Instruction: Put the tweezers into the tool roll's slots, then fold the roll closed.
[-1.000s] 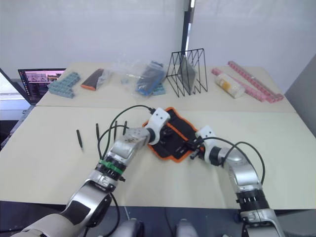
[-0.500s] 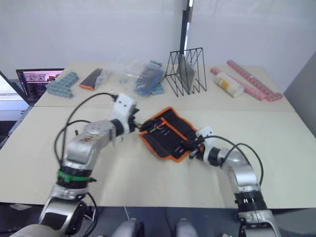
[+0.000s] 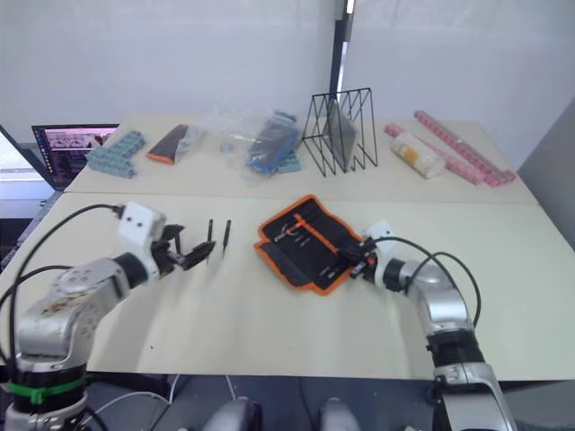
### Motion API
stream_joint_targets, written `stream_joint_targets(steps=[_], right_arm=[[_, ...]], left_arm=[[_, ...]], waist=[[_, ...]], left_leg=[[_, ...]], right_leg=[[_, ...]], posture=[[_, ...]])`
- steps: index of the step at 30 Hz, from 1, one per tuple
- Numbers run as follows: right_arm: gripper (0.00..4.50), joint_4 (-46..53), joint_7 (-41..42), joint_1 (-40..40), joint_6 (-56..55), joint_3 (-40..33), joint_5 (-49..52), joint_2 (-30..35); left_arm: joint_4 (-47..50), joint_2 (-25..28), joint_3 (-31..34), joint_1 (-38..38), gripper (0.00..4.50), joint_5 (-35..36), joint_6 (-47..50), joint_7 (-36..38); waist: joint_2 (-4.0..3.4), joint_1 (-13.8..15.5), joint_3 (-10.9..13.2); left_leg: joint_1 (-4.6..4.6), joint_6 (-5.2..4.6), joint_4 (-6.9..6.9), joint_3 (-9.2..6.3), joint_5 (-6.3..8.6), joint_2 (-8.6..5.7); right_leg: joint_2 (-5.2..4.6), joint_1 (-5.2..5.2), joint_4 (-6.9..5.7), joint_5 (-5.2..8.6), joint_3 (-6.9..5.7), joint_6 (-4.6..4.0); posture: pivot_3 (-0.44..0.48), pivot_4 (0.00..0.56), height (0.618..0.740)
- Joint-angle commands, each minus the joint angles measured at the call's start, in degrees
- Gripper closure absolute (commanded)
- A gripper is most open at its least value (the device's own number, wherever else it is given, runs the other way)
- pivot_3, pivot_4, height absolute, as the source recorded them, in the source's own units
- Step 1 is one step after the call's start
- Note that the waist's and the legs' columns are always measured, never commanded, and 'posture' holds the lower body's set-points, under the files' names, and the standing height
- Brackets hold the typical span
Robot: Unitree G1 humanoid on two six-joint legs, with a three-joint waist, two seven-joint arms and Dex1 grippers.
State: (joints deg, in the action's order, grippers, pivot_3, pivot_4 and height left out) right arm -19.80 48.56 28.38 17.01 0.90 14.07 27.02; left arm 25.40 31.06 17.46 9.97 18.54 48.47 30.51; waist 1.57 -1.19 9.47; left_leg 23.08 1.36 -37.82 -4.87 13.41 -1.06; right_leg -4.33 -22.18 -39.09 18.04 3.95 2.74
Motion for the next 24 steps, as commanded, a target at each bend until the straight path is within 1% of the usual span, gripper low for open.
stream_joint_targets(steps=[1,4,6,9,11,14,16,19,24], right_arm=[[4.5,-3.2,-0.2,-0.6,-0.8,0.6,-2.2,1.1],[4.5,-4.3,0.2,-0.8,-1.4,0.8,-2.4,1.5],[4.5,-5.1,0.4,-1.0,-1.9,1.0,-2.5,1.6],[4.5,-6.4,1.0,-0.9,-2.4,1.3,-2.7,2.0],[4.5,-7.1,1.4,-0.8,-2.7,1.6,-2.9,2.1],[4.5,-8.2,1.8,-0.7,-3.7,1.5,-3.1,2.0],[4.5,-8.6,1.8,-0.7,-4.0,1.4,-3.2,2.0],[4.5,-9.0,1.8,-0.6,-4.4,1.2,-3.3,1.9],[4.5,-9.3,1.9,-0.5,-4.6,1.3,-3.3,1.9]], left_arm=[[4.3,-1.2,8.8,-6.8,0.06,1.7,-2.8,-1.9],[4.9,-5.8,15.7,-15.6,0.06,1.0,-6.2,-5.6],[5.6,-8.6,18.0,-22.0,0.06,0.1,-8.8,-6.9],[6.6,-12.4,18.8,-28.5,0.06,1.2,-12.6,-6.8],[7.1,-15.2,19.8,-32.2,0.06,2.6,-14.4,-7.1],[8.2,-18.7,18.7,-38.2,0.06,2.1,-18.1,-7.0],[8.4,-19.6,18.1,-39.5,0.06,2.3,-19.3,-7.6],[8.8,-20.5,16.9,-39.6,0.06,2.5,-20.4,-9.0],[9.1,-20.4,14.5,-36.1,0.06,2.8,-22.8,-10.6]], waist=[[0.0,0.0,0.0],[0.04,0.2,0.0],[0.04,0.4,0.0],[0.05,0.7,0.0],[0.04,0.9,0.0],[0.06,0.9,-0.1],[0.01,0.9,-0.1],[-0.01,1.0,-0.1],[-0.01,0.9,-0.1]], left_leg=[[-0.02,0.0,0.0,-0.01,0.0,0.03],[-0.12,0.0,0.01,-0.02,0.0,0.03],[-0.33,-0.03,0.01,0.01,0.04,0.02],[-0.64,-0.06,0.03,-0.02,0.06,0.03],[-0.92,-0.06,0.08,0.0,0.08,0.06],[-1.1,-0.06,0.11,0.0,0.09,0.15],[-1.16,-0.13,0.12,0.01,0.14,0.17],[-1.13,-0.13,0.14,0.02,0.14,0.19],[-1.12,-0.14,0.14,0.03,0.14,0.18]], right_leg=[[-0.01,0.01,0.0,0.0,0.01,0.0],[-0.04,0.15,0.04,-0.01,-0.01,-0.01],[-0.1,0.4,0.11,-0.01,0.01,-0.01],[-0.09,0.84,0.28,-0.01,-0.06,-0.01],[-0.08,1.21,0.67,-0.01,-0.23,-0.02],[-0.08,1.83,1.17,0.0,-0.36,-0.02],[-0.09,1.94,1.32,0.01,-0.33,-0.02],[-0.08,1.97,1.45,0.01,-0.32,-0.01],[-0.08,1.96,1.46,0.01,-0.32,0.0]], posture=[[0.0,0.15,0.739],[0.0,0.15,0.739],[0.0,0.15,0.739],[0.0,0.15,0.739],[0.0,0.15,0.739],[0.0,0.15,0.739],[0.0,0.15,0.739],[0.0,0.15,0.739],[0.0,0.15,0.739]])
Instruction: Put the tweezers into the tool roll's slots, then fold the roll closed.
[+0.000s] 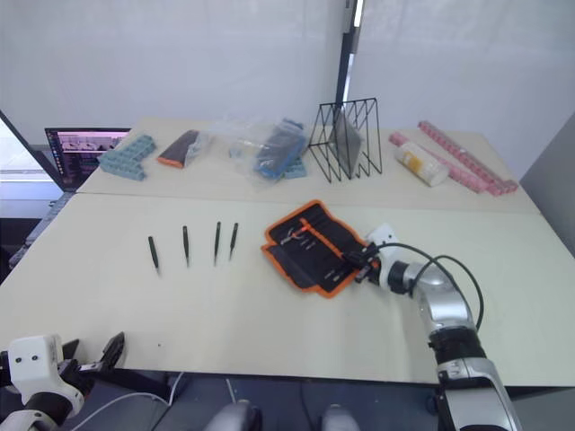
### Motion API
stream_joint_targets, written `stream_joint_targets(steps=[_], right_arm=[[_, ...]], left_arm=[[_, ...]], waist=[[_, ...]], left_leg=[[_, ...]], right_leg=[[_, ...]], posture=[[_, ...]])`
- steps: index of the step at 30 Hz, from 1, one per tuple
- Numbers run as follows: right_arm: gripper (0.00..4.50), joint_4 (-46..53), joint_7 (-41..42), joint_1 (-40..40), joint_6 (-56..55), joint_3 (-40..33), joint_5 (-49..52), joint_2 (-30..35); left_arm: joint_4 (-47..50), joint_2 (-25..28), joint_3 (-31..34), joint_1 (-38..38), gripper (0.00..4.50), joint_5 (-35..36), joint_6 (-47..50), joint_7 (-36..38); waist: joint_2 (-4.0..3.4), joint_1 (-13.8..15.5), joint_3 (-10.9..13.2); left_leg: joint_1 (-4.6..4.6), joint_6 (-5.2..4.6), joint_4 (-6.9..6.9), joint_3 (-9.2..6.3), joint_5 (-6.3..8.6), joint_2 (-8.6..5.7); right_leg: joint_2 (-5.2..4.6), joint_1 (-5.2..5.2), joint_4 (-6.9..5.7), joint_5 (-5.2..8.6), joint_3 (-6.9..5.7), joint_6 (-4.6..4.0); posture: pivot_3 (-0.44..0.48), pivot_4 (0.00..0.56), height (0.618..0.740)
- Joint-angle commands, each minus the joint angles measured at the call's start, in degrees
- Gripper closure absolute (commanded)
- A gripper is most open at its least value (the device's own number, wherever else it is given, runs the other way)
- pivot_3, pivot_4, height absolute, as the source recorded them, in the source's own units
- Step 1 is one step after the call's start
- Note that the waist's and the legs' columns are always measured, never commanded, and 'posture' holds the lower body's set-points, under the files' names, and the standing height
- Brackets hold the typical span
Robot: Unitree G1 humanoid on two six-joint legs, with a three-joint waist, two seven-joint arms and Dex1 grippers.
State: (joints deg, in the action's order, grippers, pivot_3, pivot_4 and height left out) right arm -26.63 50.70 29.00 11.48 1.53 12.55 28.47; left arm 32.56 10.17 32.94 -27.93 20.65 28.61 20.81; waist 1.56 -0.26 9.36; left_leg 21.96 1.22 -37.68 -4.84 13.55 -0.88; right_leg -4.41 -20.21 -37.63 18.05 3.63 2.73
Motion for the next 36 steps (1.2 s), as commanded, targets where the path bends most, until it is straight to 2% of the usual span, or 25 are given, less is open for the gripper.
stream_joint_targets(steps=[1,7,11,14,20,26,36], right_arm=[[4.5,-2.4,-0.3,-1.1,0.9,0.6,-1.8,0.4],[4.5,-1.5,-0.7,-1.1,1.5,0.5,-1.7,0.3],[4.5,-0.9,-0.8,-1.0,1.9,0.5,-1.6,0.3],[4.5,-0.3,-1.2,-0.9,2.4,0.5,-1.4,0.0],[4.5,1.0,-1.6,-1.0,3.4,0.3,-1.3,-0.1],[4.5,2.4,-1.9,-1.1,4.5,0.4,-1.2,-0.1],[4.5,3.4,-2.2,-1.1,5.2,0.6,-1.4,-0.1]], left_arm=[[1.7,0.6,-1.3,3.4,0.06,0.6,-2.7,-1.8],[-0.2,1.5,-5.7,14.6,0.06,-1.9,5.2,-11.1],[-3.6,-0.8,-5.5,23.4,0.06,-2.0,11.3,-19.4],[-8.1,-1.0,-8.2,29.7,0.06,-4.4,12.7,-22.7],[-13.4,-1.1,-11.5,36.7,0.06,-6.7,15.3,-26.6],[-16.4,0.1,-15.4,39.8,0.06,-11.5,18.3,-30.0],[-20.1,-0.9,-15.7,44.0,3.21,-13.6,20.4,-32.4]], waist=[[0.0,0.0,0.0],[0.0,0.0,0.0],[0.03,-0.2,0.0],[0.04,-0.4,0.0],[0.05,-0.5,0.0],[0.05,-0.5,0.0],[0.04,-0.6,0.0]], left_leg=[[0.0,0.0,0.0,0.0,0.0,0.0],[-0.01,0.0,0.0,-0.03,0.0,-0.09],[-0.02,-0.01,-0.01,-0.1,-0.01,-0.16],[-0.03,-0.05,-0.01,-0.12,0.02,-0.21],[-0.01,-0.05,-0.01,-0.17,0.02,-0.25],[0.01,-0.05,-0.01,-0.24,0.03,-0.27],[0.0,-0.04,0.02,-0.3,0.03,-0.27]], right_leg=[[0.0,0.0,0.0,0.0,0.0,0.0],[0.01,0.0,-0.04,-0.02,-0.01,0.03],[0.03,-0.04,-0.19,-0.08,-0.01,0.14],[0.0,-0.08,-0.36,-0.13,0.0,0.19],[0.02,-0.12,-0.34,-0.14,0.01,0.21],[0.01,-0.15,-0.34,-0.15,0.02,0.22],[0.01,-0.17,-0.35,-0.15,0.02,0.22]], posture=[[0.0,0.15,0.739],[0.0,0.15,0.739],[0.0,0.15,0.739],[0.0,0.15,0.739],[0.0,0.15,0.739],[0.0,0.15,0.739],[0.0,0.15,0.739]])
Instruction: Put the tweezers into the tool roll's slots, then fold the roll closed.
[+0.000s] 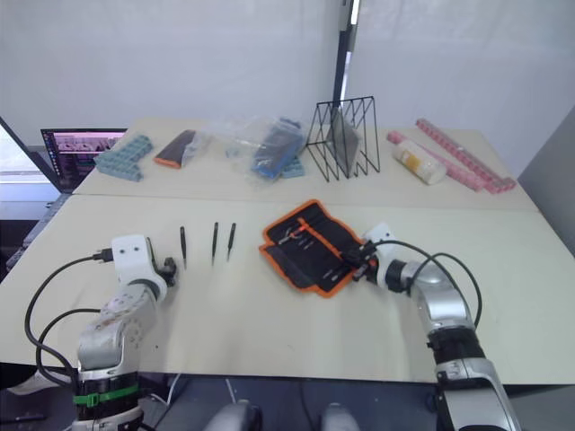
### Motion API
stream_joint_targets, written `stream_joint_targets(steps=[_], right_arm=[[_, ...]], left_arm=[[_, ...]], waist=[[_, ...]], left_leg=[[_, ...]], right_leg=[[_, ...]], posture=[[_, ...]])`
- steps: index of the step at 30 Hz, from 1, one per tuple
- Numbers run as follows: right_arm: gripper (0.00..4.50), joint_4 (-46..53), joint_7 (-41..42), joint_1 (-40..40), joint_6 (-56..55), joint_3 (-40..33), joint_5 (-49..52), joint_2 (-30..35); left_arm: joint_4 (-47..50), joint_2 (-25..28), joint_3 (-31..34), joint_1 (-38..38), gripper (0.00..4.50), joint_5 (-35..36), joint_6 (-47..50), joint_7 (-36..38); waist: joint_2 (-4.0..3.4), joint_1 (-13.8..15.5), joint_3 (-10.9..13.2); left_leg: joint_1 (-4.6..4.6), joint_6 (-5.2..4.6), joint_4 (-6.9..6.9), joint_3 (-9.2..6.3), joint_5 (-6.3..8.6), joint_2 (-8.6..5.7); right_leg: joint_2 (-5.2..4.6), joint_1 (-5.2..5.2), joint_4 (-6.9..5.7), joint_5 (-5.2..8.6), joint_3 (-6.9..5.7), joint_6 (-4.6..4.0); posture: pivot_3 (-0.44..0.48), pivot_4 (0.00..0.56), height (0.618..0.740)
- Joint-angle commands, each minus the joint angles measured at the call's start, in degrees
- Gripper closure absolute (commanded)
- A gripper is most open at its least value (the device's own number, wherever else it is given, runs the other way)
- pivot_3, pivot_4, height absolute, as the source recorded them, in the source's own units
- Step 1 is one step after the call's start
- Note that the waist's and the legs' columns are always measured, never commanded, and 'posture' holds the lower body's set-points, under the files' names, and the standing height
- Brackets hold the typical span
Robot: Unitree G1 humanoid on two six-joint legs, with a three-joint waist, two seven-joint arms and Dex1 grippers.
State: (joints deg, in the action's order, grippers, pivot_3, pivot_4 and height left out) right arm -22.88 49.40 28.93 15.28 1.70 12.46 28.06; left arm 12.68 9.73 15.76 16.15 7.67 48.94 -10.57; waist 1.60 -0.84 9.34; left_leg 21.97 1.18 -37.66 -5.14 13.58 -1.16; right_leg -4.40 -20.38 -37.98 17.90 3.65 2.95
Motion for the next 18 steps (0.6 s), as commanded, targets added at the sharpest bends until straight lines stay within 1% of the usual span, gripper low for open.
stream_joint_targets(steps=[1,4,9,13,18], right_arm=[[4.5,-0.3,-0.9,-1.1,1.4,0.4,-1.4,0.4],[4.5,-0.7,-1.0,-1.0,1.3,0.4,-1.5,0.3],[4.5,-1.0,-1.0,-1.0,1.2,0.3,-1.5,0.3],[4.5,-1.3,-0.9,-0.8,1.1,0.4,-1.6,0.3],[4.5,-1.3,-1.0,-0.8,1.0,0.4,-1.6,0.2]], left_arm=[[-0.1,-0.7,1.7,-0.3,3.56,-0.5,0.0,-1.0],[1.0,-1.5,2.3,-1.4,4.46,-0.5,-0.7,-1.1],[2.5,-1.9,3.4,-2.9,4.46,-0.8,-3.3,-1.2],[3.8,-1.1,4.1,-2.8,4.46,-1.1,-5.5,-1.0],[6.8,3.0,3.5,2.2,4.46,1.1,-7.2,4.0]], waist=[[0.0,0.0,0.0],[0.0,0.0,0.0],[0.0,0.0,0.0],[0.01,0.0,0.0],[0.08,0.2,0.0]], left_leg=[[0.0,0.0,0.02,0.0,0.0,0.0],[0.0,0.01,0.03,0.0,0.01,0.0],[0.0,0.02,0.05,0.01,0.01,0.01],[0.01,0.02,0.07,0.0,0.01,0.01],[0.05,0.03,0.06,-0.02,0.01,0.01]], right_leg=[[-0.01,0.0,0.01,0.0,0.0,0.0],[0.0,-0.02,0.01,0.0,0.0,0.0],[-0.01,-0.01,0.04,0.0,0.01,0.0],[-0.01,-0.02,0.07,0.0,0.01,0.0],[0.01,-0.04,0.1,0.0,0.0,0.0]], posture=[[0.0,0.15,0.739],[0.0,0.15,0.739],[0.0,0.15,0.739],[0.0,0.15,0.739],[0.0,0.15,0.739]])
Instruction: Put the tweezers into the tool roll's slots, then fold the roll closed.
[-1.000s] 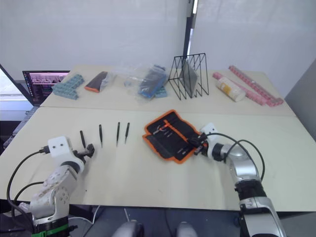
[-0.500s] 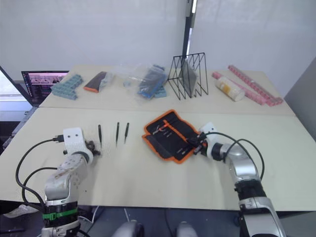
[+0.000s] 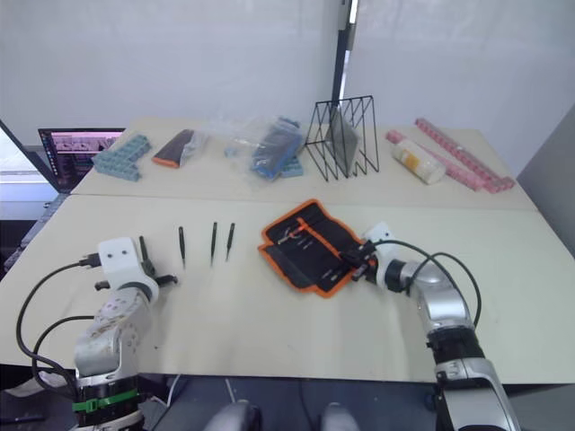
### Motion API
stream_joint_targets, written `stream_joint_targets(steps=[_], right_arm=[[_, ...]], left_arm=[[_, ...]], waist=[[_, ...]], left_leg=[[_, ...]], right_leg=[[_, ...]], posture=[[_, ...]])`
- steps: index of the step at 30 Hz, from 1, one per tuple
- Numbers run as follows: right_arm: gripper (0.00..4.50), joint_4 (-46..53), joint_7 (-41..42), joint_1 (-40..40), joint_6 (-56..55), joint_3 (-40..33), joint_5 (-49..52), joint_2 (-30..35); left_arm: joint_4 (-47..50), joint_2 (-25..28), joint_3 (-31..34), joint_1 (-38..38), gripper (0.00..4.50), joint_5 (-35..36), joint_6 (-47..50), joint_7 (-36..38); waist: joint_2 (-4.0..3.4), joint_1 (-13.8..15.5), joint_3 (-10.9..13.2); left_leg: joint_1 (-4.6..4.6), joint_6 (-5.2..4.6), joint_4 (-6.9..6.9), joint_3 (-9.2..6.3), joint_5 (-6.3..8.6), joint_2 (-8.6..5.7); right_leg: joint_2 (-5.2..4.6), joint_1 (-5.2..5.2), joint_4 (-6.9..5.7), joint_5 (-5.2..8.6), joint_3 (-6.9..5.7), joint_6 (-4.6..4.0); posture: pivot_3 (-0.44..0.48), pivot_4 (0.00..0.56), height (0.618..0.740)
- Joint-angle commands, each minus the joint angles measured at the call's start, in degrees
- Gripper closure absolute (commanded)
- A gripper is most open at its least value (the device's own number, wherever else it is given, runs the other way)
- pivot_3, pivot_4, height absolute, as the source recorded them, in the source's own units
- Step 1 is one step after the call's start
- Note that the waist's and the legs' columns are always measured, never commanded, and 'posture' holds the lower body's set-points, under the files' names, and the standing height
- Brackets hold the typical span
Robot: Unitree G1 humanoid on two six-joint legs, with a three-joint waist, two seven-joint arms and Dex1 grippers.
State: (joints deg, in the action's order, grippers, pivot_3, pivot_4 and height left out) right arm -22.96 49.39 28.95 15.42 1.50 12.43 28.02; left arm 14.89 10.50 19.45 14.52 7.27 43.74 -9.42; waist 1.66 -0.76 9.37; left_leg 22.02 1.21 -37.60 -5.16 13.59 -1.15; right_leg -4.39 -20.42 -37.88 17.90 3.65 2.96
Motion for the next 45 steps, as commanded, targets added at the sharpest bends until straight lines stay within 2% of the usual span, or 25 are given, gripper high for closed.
stream_joint_targets(steps=[1,6,10,14,16,21,26,35,45], right_arm=[[4.5,-1.0,-1.2,-0.9,1.0,0.5,-1.6,0.2],[4.5,1.3,-1.6,-2.5,1.6,0.0,-1.0,0.4],[4.5,3.0,-2.5,-3.8,2.1,-0.5,-0.6,0.4],[4.5,4.9,-3.4,-5.3,2.6,-0.5,-0.5,0.3],[4.5,5.6,-3.7,-5.7,2.8,-0.4,-0.6,0.1],[4.5,6.8,-4.6,-6.5,3.3,-0.5,-0.4,-0.6],[4.5,7.6,-5.5,-7.1,3.2,-0.5,-0.6,-1.3],[4.5,8.2,-7.6,-7.3,3.2,-1.1,-0.6,-2.8],[4.5,9.0,-8.8,-7.8,3.4,-1.2,-0.5,-3.7]], left_arm=[[5.1,4.1,-1.7,5.3,4.46,1.7,-1.1,5.0],[6.2,9.8,-6.8,13.3,4.46,7.8,6.7,15.9],[7.3,13.1,-11.4,19.1,4.46,16.6,19.1,25.2],[6.6,13.6,-15.7,23.0,4.46,20.4,22.6,30.3],[5.8,15.1,-18.4,24.1,4.46,19.8,23.0,31.6],[-2.4,14.7,-28.8,32.9,4.46,19.1,24.2,36.5],[-8.3,13.8,-35.7,35.5,4.46,18.3,23.5,40.7],[-17.1,9.7,-38.1,35.2,4.46,14.2,18.0,41.3],[-17.8,10.3,-41.4,33.2,4.46,9.3,15.4,42.9]], waist=[[0.03,0.1,0.0],[0.01,0.0,0.0],[0.01,-0.1,0.0],[0.01,0.0,0.0],[0.01,-0.1,0.0],[0.03,0.1,0.0],[0.02,-0.3,0.0],[0.02,-0.2,0.0],[0.02,-0.4,0.0]], left_leg=[[0.03,0.01,-0.01,-0.03,-0.01,-0.01],[0.05,0.02,0.01,-0.05,-0.01,-0.05],[0.05,0.01,0.27,-0.03,-0.02,-0.05],[0.27,0.04,0.38,-0.05,-0.04,-0.05],[0.29,0.05,0.4,-0.01,-0.05,-0.05],[0.3,0.14,0.49,-0.01,-0.16,-0.11],[0.27,0.13,0.64,0.04,-0.17,-0.09],[0.28,0.15,0.62,0.13,-0.22,-0.07],[0.28,0.15,0.63,0.3,-0.22,-0.06]], right_leg=[[0.0,0.0,0.02,0.0,-0.02,0.0],[-0.02,0.0,0.05,-0.02,-0.02,0.03],[-0.01,-0.11,0.15,-0.02,0.01,0.03],[-0.01,-0.42,0.14,-0.02,0.0,0.03],[-0.02,-0.48,0.14,-0.02,0.06,0.03],[-0.01,-0.54,0.1,-0.02,0.07,0.03],[0.0,-0.59,0.11,-0.02,0.11,0.03],[0.01,-0.69,-0.02,-0.02,0.19,0.03],[0.01,-0.74,-0.08,-0.02,0.23,0.03]], posture=[[0.0,0.15,0.739],[0.0,0.15,0.739],[0.0,0.15,0.739],[0.0,0.15,0.739],[0.0,0.15,0.739],[0.0,0.15,0.739],[0.0,0.15,0.739],[0.0,0.15,0.739],[0.0,0.15,0.739]])
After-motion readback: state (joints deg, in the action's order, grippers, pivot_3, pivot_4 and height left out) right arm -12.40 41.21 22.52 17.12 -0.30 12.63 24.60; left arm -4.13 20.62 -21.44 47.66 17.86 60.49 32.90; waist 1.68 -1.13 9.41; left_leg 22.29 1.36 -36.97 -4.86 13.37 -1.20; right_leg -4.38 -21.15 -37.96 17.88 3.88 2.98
